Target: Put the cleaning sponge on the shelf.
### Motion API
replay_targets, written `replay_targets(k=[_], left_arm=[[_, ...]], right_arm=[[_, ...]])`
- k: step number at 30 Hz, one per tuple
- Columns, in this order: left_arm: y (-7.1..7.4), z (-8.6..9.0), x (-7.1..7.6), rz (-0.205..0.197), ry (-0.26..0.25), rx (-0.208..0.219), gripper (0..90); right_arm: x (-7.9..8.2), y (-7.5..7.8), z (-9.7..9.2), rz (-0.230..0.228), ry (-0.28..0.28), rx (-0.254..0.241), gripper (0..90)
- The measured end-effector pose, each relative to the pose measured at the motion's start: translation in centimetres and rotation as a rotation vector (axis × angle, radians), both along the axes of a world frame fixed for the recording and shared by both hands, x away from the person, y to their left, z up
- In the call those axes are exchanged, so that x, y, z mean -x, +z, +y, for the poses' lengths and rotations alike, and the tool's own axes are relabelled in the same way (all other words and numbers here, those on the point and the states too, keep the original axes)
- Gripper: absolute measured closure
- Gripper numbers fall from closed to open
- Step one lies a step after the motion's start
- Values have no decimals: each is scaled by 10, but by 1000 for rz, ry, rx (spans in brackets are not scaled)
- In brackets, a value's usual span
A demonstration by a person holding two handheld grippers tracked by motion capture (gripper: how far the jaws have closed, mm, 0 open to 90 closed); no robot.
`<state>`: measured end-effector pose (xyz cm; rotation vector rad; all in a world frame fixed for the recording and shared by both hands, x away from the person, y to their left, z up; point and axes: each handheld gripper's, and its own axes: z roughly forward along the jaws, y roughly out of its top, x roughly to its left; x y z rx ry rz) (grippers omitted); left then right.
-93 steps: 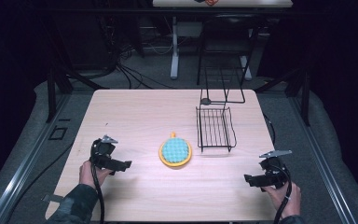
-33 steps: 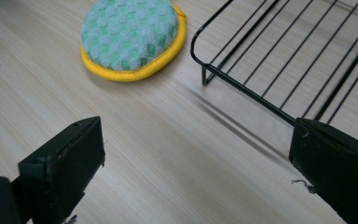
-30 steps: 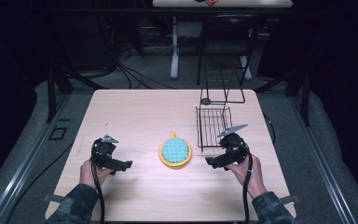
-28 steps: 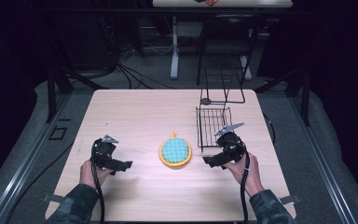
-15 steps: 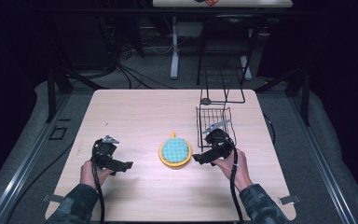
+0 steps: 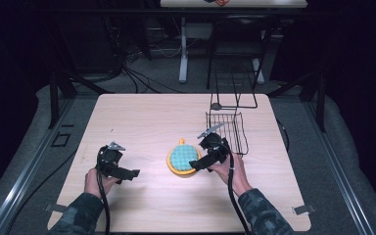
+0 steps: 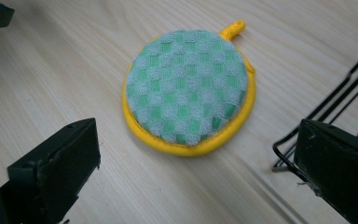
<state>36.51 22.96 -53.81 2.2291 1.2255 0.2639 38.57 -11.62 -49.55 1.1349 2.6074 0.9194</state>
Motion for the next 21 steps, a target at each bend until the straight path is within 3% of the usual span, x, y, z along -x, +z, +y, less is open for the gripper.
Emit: replay_targets(k=[9,21], left_arm=[[-1,-2,0,8,-17,-6,0],[-2,-2,-1,10,-20,-10,0]], right_arm=[[-14,-12,24,21,23,21,34],[-33,-39,38,85,-15,51,156]])
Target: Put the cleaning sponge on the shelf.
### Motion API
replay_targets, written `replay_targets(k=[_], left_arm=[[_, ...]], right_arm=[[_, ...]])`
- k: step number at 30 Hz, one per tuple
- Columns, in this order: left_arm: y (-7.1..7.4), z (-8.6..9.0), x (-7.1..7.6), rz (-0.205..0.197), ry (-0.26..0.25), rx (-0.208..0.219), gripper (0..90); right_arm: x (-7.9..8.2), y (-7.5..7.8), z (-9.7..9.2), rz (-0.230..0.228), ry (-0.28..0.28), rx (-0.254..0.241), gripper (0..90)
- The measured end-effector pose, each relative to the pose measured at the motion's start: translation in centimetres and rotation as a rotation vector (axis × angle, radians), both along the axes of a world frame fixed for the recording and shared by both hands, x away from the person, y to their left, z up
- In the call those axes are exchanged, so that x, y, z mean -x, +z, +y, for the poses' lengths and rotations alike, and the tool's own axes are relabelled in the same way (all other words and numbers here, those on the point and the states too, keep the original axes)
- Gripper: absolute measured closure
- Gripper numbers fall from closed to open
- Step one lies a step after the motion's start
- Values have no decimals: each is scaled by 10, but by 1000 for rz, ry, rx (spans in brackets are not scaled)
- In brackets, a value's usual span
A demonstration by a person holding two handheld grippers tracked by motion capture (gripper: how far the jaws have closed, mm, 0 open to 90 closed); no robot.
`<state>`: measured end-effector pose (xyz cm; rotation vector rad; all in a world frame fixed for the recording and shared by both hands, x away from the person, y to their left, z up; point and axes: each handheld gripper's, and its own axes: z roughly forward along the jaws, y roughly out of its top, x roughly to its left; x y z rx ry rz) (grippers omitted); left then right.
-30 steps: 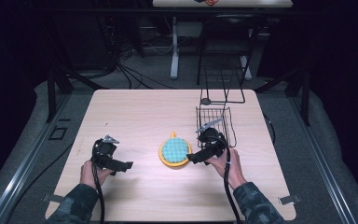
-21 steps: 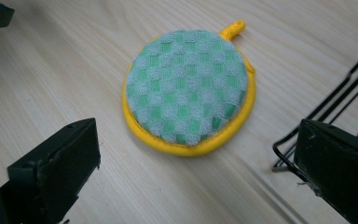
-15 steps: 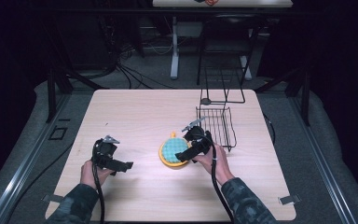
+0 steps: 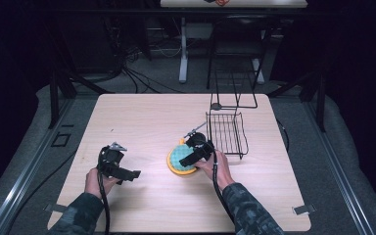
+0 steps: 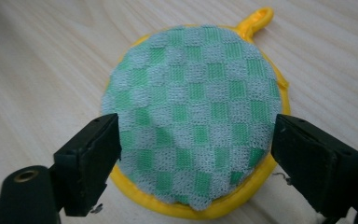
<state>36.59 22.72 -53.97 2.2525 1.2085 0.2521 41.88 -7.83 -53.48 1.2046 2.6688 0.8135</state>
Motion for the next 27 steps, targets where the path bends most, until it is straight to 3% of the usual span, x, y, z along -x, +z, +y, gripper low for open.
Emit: replay_targets(k=[10,13,24,27], left_arm=[[-1,0,0,13,-2,-13,0],[0,0,0,12,-6,-11,0],[-1,0,0,13,-4,-15,0],[0,-1,1,11,-3,-16,0]], right_arm=[[-4,-12,1,34,-45,17,320],[0,-16,-1,10,-39,-8,393],[3,-18,-5,17,-88,-40,569],[5,-18,-5,-4,-91,-37,620]])
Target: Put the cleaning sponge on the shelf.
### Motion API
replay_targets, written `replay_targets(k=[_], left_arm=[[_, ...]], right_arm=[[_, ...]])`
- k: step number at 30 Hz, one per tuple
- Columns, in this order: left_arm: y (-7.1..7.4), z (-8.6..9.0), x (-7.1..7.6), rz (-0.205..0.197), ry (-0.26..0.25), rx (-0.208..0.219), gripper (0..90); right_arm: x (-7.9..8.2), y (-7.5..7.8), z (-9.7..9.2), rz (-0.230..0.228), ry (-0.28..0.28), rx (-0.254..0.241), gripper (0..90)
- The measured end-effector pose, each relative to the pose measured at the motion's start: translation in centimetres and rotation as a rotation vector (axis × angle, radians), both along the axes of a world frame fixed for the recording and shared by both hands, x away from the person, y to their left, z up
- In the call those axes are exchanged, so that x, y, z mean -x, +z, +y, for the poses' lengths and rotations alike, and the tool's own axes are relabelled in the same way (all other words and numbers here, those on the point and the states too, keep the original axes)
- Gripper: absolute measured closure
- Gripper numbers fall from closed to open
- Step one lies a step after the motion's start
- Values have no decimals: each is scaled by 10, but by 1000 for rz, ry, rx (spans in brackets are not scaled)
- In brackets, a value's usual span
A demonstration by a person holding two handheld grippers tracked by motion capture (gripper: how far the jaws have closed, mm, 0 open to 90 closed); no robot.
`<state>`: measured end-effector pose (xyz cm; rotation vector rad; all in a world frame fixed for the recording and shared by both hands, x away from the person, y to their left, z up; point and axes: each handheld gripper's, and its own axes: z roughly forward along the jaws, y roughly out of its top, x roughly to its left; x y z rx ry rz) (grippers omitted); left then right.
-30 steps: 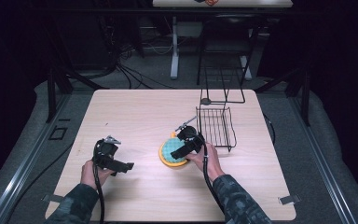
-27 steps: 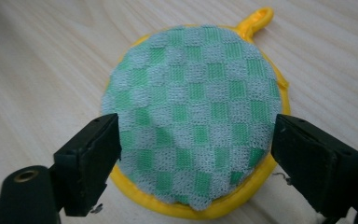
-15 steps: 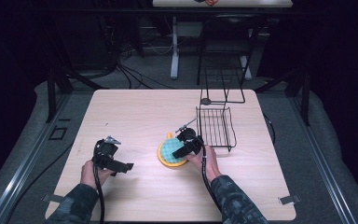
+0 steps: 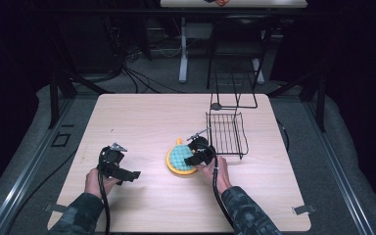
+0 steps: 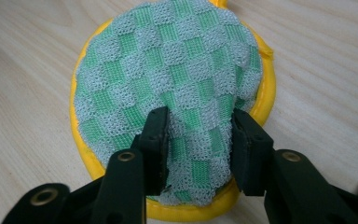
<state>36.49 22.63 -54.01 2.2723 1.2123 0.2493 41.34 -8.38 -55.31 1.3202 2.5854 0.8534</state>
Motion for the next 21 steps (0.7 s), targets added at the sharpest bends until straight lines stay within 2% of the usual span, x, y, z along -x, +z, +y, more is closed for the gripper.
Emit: replay_targets(k=[9,12,17,21], left_arm=[[0,0,0,4,1,-5,1],[0,-1,0,7,4,-4,1],[0,0,0,2,2,-6,0],[1,0,-1,2,4,-3,0]], right_arm=[[9,-2,0,-46,-47,-11,758],[11,-1,-1,-66,-65,-33,803],[12,1,-3,-89,-69,-64,839],[13,4,-3,-110,-60,-67,849]])
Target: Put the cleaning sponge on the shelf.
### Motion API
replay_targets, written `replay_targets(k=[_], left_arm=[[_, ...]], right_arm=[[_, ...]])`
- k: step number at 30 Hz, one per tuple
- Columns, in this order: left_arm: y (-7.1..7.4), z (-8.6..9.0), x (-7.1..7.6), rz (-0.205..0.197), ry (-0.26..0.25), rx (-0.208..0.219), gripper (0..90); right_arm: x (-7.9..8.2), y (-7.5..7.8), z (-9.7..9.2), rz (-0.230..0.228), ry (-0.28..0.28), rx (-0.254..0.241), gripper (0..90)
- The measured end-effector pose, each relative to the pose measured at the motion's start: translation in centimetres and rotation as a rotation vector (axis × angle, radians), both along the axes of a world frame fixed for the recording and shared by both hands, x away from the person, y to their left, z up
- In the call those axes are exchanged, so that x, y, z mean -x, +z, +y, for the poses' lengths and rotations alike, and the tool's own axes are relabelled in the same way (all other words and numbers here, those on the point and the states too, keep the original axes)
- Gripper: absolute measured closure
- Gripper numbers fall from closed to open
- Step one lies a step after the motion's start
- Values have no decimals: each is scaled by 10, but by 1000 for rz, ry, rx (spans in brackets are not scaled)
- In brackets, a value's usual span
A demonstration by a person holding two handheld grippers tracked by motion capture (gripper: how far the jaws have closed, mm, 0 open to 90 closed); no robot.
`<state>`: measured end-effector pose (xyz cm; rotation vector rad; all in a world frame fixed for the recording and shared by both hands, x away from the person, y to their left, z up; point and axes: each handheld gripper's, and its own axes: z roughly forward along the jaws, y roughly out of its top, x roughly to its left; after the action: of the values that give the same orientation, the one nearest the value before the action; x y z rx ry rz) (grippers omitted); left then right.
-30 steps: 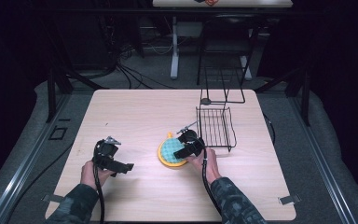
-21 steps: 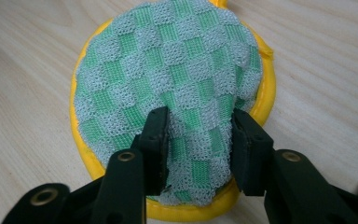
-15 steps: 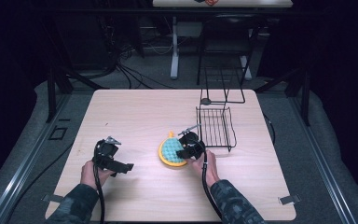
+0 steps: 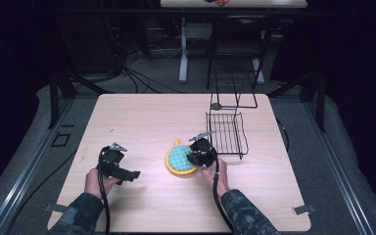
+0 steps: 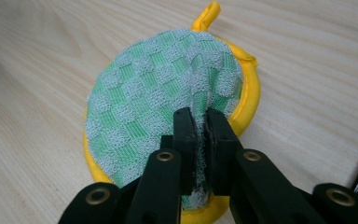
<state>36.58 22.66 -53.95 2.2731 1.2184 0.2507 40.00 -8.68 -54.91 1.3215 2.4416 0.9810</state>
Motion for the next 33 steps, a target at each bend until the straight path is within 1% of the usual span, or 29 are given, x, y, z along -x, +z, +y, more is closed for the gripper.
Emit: replay_targets(k=[4,11,12,13,14,15,16,17,18,20,22,24,27,28,31,33], left_arm=[[0,0,0,-2,0,0,0],[1,1,1,-6,2,3,0],[1,1,1,-5,2,4,0],[1,1,1,-5,5,7,0],[1,1,1,-5,5,6,0],[1,1,0,-5,3,4,0],[1,1,0,-5,2,4,0],[1,1,0,-6,3,4,0],[1,0,1,-5,5,6,0],[1,1,1,-8,3,3,0],[1,0,0,-6,3,4,0],[1,0,-1,-5,6,5,0],[1,0,0,-6,2,3,0],[1,0,1,-7,3,2,0],[1,0,1,-10,5,5,0],[1,0,1,-12,5,8,0]], right_arm=[[2,7,2,-16,7,-22,853],[7,27,1,-66,33,-56,855],[8,33,0,-70,33,-69,856],[8,33,0,-70,33,-69,856],[9,36,0,-73,35,-72,857],[11,42,-1,-84,38,-76,858],[11,42,-1,-84,38,-76,858],[12,46,-2,-97,42,-81,860],[12,46,-2,-97,42,-81,860],[14,51,-5,-101,43,-83,860],[15,55,-8,-118,48,-90,860],[16,59,-11,-117,51,-86,860],[18,66,-16,-137,44,-94,860],[19,70,-18,-150,42,-99,860],[21,74,-21,-154,39,-104,861],[22,76,-23,-163,38,-108,860]])
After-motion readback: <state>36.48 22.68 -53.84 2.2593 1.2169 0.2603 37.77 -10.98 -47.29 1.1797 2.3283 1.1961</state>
